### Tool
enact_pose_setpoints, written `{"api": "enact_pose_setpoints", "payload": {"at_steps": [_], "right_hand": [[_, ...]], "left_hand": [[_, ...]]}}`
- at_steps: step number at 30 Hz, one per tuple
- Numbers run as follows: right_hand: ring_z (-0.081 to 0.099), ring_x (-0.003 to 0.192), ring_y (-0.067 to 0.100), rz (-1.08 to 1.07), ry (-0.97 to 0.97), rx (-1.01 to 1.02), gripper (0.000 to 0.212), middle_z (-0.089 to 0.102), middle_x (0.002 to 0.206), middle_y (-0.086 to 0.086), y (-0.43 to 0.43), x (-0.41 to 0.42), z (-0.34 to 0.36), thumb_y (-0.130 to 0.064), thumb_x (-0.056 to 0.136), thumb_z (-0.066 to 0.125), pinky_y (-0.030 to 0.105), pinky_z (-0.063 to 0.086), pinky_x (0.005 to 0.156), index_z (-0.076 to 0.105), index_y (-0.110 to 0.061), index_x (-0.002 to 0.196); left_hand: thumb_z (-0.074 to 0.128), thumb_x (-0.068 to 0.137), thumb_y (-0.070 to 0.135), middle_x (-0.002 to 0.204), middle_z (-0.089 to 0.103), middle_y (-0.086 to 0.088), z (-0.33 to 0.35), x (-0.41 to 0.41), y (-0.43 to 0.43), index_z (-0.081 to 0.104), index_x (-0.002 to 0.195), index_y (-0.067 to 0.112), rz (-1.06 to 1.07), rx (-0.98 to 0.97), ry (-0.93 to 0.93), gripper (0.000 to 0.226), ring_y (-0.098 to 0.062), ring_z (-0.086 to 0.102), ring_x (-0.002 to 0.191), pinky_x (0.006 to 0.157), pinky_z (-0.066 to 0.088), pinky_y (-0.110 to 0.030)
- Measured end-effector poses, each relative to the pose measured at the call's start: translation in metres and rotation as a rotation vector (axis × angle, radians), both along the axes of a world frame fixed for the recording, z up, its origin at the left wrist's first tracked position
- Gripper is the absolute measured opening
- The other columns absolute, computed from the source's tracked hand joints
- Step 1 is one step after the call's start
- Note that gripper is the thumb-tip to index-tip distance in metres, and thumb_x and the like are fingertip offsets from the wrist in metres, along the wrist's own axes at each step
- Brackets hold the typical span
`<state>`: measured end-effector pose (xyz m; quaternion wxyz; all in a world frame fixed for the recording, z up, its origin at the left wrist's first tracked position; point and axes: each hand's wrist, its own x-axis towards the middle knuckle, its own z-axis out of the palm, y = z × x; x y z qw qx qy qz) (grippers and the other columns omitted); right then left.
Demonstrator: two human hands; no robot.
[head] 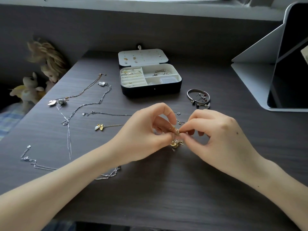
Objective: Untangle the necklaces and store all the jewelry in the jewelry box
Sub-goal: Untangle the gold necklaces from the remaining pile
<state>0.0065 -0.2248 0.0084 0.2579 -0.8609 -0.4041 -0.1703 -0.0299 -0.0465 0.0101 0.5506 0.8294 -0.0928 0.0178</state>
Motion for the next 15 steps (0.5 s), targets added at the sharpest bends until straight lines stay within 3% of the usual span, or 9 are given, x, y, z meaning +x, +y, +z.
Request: {"api": "enact_pose_setpoints", "payload": {"at_steps": [2,4,7,10,15], "right_hand": [[0.053,0.061,0.018,-0.009,-0.057,-0.022,0.020,0.059,0.069,-0.004,0.0008,-0.0002,-0.0018,-0.026,0.078,0.055,0.033,0.046,0.053,0.071,-0.015,0.072],[0.051,0.062,0.013,-0.002,0.016,0.011,0.016,0.058,0.070,-0.005,0.0012,-0.0008,0.0005,-0.025,0.076,0.057,0.029,0.044,0.055,0.069,-0.016,0.070],[0.052,0.062,0.010,0.041,0.412,0.174,0.006,0.057,0.067,-0.007,0.0027,-0.0019,0.0033,-0.017,0.072,0.061,0.027,0.044,0.058,0.064,-0.018,0.066],[0.052,0.059,0.015,0.058,0.819,0.340,0.006,0.060,0.066,0.008,0.0047,0.0009,0.0029,-0.011,0.068,0.055,0.032,0.044,0.060,0.060,-0.012,0.065],[0.051,0.058,0.019,0.107,1.238,0.615,0.005,0.061,0.065,0.013,0.0043,0.0056,0.0061,-0.005,0.067,0.049,0.023,0.042,0.049,0.051,-0.009,0.065]], "left_hand": [[0.071,0.072,0.006,0.075,0.072,0.009,-0.0006,-0.0002,-0.0018,0.056,0.081,0.022,0.034,0.099,-0.050,0.024,-0.013,0.066,0.069,0.072,0.052,-0.036],[0.072,0.071,0.012,0.075,0.071,0.013,-0.0008,-0.0004,-0.0029,0.056,0.080,0.025,0.063,0.156,-0.096,0.023,-0.012,0.066,0.070,0.070,0.051,-0.035],[0.067,0.066,0.024,0.075,0.070,0.017,-0.0004,-0.0007,-0.0028,0.055,0.078,0.028,0.095,0.204,-0.136,0.018,-0.012,0.067,0.069,0.072,0.050,-0.035],[0.065,0.064,0.023,0.072,0.069,0.015,-0.0010,-0.0008,-0.0020,0.054,0.076,0.027,0.100,0.214,-0.142,0.017,-0.012,0.067,0.069,0.071,0.049,-0.035],[0.070,0.059,0.017,0.071,0.071,-0.007,-0.0010,0.0057,0.0020,0.057,0.069,0.021,0.118,-0.047,0.049,0.016,-0.025,0.067,0.069,0.074,0.053,-0.038]]}}
